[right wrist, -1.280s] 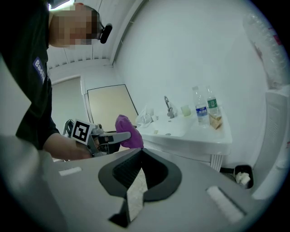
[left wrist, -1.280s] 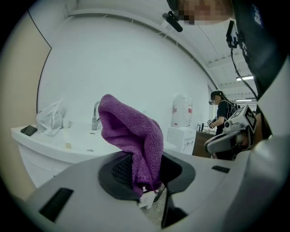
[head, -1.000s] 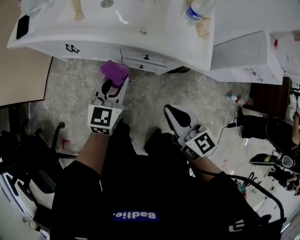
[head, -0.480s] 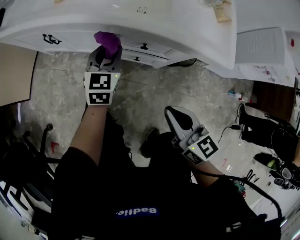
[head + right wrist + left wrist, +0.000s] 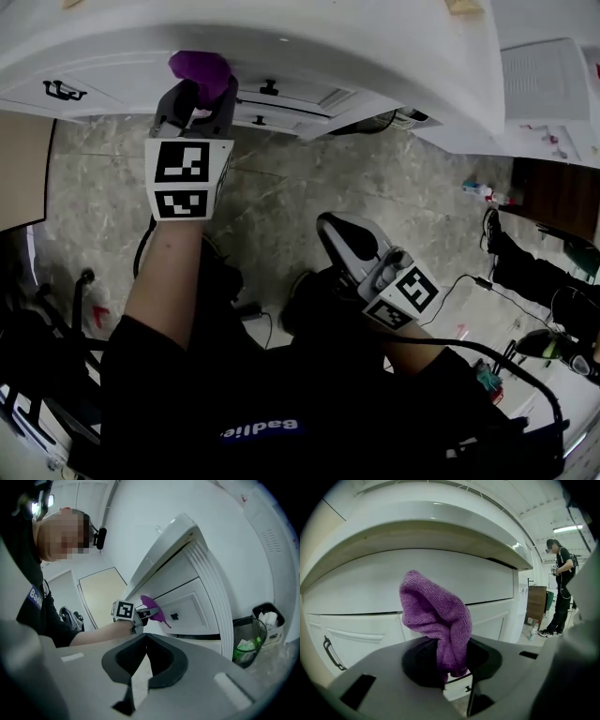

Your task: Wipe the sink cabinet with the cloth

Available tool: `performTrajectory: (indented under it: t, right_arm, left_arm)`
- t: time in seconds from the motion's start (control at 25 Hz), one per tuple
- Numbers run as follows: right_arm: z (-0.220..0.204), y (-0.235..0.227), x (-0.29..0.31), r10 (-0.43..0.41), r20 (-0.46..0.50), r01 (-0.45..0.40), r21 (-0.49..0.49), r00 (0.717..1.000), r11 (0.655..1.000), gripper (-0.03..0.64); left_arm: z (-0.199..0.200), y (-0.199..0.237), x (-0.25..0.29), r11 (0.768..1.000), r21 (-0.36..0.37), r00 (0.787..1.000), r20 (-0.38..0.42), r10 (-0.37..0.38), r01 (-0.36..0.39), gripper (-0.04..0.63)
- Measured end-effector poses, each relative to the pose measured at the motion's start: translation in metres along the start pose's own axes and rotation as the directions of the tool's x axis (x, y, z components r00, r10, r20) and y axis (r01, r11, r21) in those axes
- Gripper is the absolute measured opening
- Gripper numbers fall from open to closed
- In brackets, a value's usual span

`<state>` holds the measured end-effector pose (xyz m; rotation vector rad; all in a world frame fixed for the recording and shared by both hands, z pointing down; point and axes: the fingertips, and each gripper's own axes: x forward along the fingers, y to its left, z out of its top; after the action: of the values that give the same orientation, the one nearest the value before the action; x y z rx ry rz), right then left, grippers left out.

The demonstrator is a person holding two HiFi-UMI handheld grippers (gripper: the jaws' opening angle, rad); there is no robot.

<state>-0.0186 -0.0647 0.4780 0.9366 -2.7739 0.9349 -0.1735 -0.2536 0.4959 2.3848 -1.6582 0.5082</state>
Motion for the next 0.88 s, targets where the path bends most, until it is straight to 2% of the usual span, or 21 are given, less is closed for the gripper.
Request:
performTrajectory:
  t: [0.16,0.28,0.4,0.72,0.88]
  right_arm:
    - [-0.015,-0.016,-0.001,0.007,0.023,-0.008,0.017,1.000,1.000,0.002]
    - [-0.018,-0.025,-0.007,0.019,0.047,-0.020,0.015,0.999,1.000,0.002]
    - [-0.018,-0.037,-0.014,0.013,0.076,-0.014,0.015,0.997,1.000,0.002]
    - [-0.034,-0.055,-0.024,0.018,0.133,-0.017,-0.008,0.991,1.000,0.002]
    - [-0.030,-0.062,-0.028,0.040,0.217,-0.037,-0.016,0.975,0.999,0.002]
  left_arm:
    - [0.007,-0.029,0.007,0.997,-0.012,0.997,0.002,-0.071,0.071,0.107]
    - [0.016,-0.057,0.011,0.989,0.019,0.989,0.013,-0.144,0.144,0.107]
    - [0.029,-0.092,0.017,0.973,0.065,0.974,0.034,-0.224,0.221,0.107]
    - [0.038,-0.174,0.034,0.926,0.153,0.928,0.086,-0.361,0.346,0.107]
    - [0.042,-0.203,0.041,0.905,0.181,0.906,0.112,-0.408,0.385,0.107]
